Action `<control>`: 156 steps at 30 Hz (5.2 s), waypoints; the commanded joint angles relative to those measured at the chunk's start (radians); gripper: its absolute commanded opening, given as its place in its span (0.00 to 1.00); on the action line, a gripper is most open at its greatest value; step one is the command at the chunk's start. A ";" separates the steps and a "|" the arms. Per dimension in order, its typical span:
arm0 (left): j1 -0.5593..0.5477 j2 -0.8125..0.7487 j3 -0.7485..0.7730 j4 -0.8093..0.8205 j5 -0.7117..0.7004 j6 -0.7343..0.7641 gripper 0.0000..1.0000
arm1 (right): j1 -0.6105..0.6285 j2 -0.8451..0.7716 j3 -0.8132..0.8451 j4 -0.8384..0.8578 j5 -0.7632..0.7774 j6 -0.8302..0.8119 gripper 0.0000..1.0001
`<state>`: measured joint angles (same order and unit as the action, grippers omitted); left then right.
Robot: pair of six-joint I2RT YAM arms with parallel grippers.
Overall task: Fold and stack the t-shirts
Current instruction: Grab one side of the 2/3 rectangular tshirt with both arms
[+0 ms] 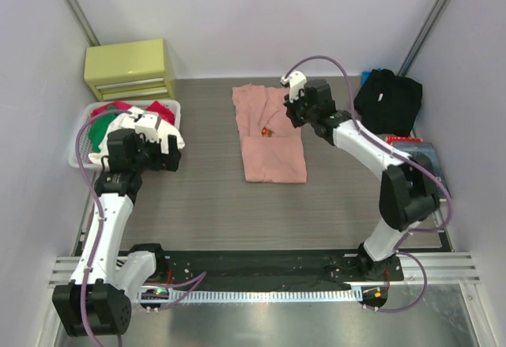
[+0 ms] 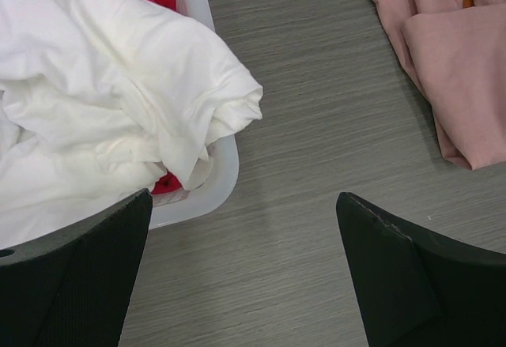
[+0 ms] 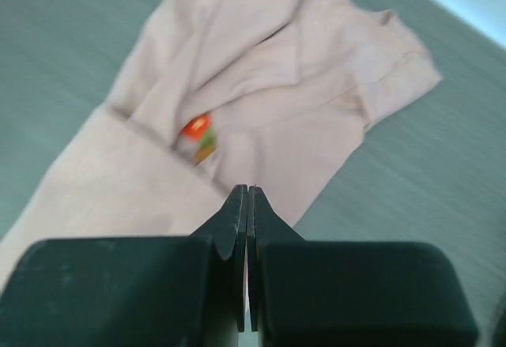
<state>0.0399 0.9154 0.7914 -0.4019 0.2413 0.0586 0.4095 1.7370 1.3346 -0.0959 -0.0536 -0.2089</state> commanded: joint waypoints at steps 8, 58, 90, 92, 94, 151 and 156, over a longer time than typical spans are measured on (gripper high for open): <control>-0.195 0.487 0.441 -0.397 0.240 0.021 1.00 | -0.076 -0.496 -0.340 -0.395 -0.114 -0.081 0.32; -0.603 1.058 0.523 -0.167 0.317 -0.002 0.00 | 0.104 -0.053 -0.340 -0.315 -0.373 0.045 0.01; -0.358 0.450 0.451 -0.052 -0.276 0.101 0.70 | -0.343 -0.639 -0.430 -0.132 -0.223 0.006 0.59; -0.307 0.595 0.642 -0.297 0.014 0.057 0.70 | -0.475 -0.483 -0.315 -0.246 -0.540 0.002 0.69; -0.262 0.695 0.786 -0.456 0.279 0.052 0.71 | -0.488 -0.372 -0.120 -0.437 -0.647 -0.056 0.70; -0.175 1.804 1.595 -0.790 0.651 -0.054 0.51 | -0.301 0.911 0.857 -0.763 -0.988 0.108 0.55; -0.175 1.812 1.599 -0.784 0.633 -0.080 0.78 | -0.314 0.898 0.845 -0.759 -0.970 0.100 0.62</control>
<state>-0.1295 2.6823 2.3787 -1.2247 1.0050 -0.0277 0.1097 2.6186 2.1902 -0.8707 -1.1168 -0.0780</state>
